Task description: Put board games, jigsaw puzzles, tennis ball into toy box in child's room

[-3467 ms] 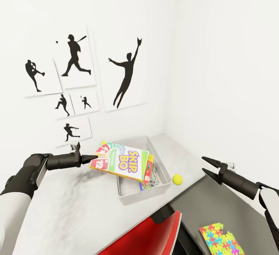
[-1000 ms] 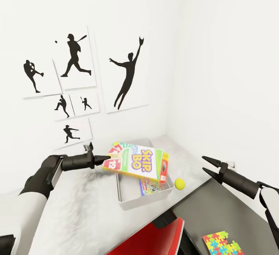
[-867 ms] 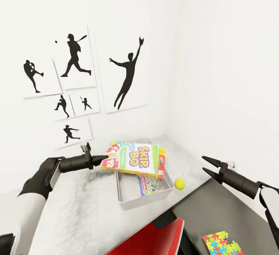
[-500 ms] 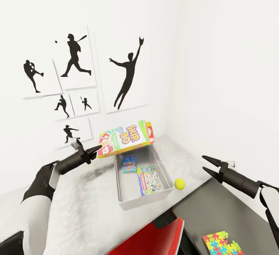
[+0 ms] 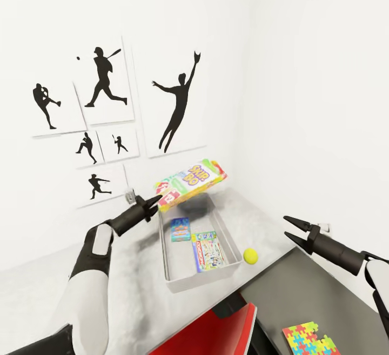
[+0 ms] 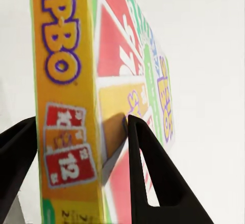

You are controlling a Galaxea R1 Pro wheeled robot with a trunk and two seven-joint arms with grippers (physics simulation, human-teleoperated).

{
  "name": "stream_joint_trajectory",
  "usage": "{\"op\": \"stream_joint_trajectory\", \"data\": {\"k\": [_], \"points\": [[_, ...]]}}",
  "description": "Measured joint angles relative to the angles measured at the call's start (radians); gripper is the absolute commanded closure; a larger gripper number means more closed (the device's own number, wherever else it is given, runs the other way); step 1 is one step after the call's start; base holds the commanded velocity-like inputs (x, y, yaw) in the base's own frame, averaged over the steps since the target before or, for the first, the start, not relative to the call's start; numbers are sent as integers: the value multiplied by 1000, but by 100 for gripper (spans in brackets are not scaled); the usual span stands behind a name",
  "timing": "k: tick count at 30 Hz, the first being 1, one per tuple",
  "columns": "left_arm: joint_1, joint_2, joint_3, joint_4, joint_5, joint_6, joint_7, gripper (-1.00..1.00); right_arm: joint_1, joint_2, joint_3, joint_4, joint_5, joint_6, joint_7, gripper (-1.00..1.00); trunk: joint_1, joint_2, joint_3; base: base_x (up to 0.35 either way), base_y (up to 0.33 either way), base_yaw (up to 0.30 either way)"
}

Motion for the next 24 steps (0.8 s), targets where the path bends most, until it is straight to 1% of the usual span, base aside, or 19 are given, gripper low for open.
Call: {"op": "stream_joint_trajectory", "data": {"k": [2,3,4,5,6,7,8,9,10,11,13,14,16,17,18,20,22,23,24], "points": [[1,0,-25,29,151,-62,130,100,0,-1,-5,0,0,0,-1,-100,0,0,0,0,0,0],[2,0,-63,70,249,-144,200,100,0,-2,-14,0,-2,0,-1,-100,0,0,0,0,0,0],[3,0,-112,111,320,-231,240,100,-1,-3,-21,-1,-3,0,-1,-100,0,0,0,0,0,0],[5,0,-150,134,365,-283,255,100,-1,-7,-25,0,-3,0,-1,-100,0,0,0,0,0,0],[6,0,-191,149,402,-328,265,100,-1,-14,-29,0,-4,0,-1,-100,0,0,0,0,0,0],[8,0,-233,160,423,-368,272,100,-1,-23,-33,0,-5,0,-1,-100,0,0,0,0,0,0],[17,0,-293,170,445,-425,279,100,-1,-38,-47,0,-7,0,-2,-100,0,0,0,0,0,0],[26,0,-324,174,462,-462,282,100,-1,-47,-60,0,-9,0,-2,-100,0,0,0,0,0,0],[31,0,-337,175,480,-479,282,100,-1,-51,-67,0,-9,0,-2,-100,0,0,0,0,0,0],[39,0,-363,177,506,-519,285,100,-1,-59,-81,0,-11,0,-2,-100,0,0,0,0,0,0],[55,0,-434,190,564,-610,297,100,-1,-71,-101,0,-12,0,-2,-100,0,0,0,0,0,0],[69,0,-475,197,599,-656,306,100,-1,-74,-106,1,-12,0,-2,-100,0,0,0,0,0,0],[101,0,-556,200,690,-741,323,100,-1,-79,-111,2,-11,0,-2,-100,0,0,0,0,0,0],[122,-1,-630,194,752,-792,332,100,-1,-81,-113,5,-10,0,-2,-100,0,0,0,0,0,0],[139,-2,-691,187,786,-824,340,100,-1,-82,-113,6,-10,0,-2,-100,0,0,0,0,0,0],[183,-2,-794,150,851,-886,366,100,-2,-83,-114,7,-10,0,-2,-100,0,0,0,0,0,0],[242,-1,-853,65,907,-931,399,100,-2,-86,-114,8,-10,0,-2,-100,0,0,0,0,0,0],[293,-2,-883,-16,931,-947,435,100,-2,-87,-115,9,-10,0,-2,-100,0,-1,0,0,0,0],[327,-2,-901,-69,942,-954,467,100,-1,-87,-115,8,-10,0,-2,-100,0,0,0,0,0,0]]}}
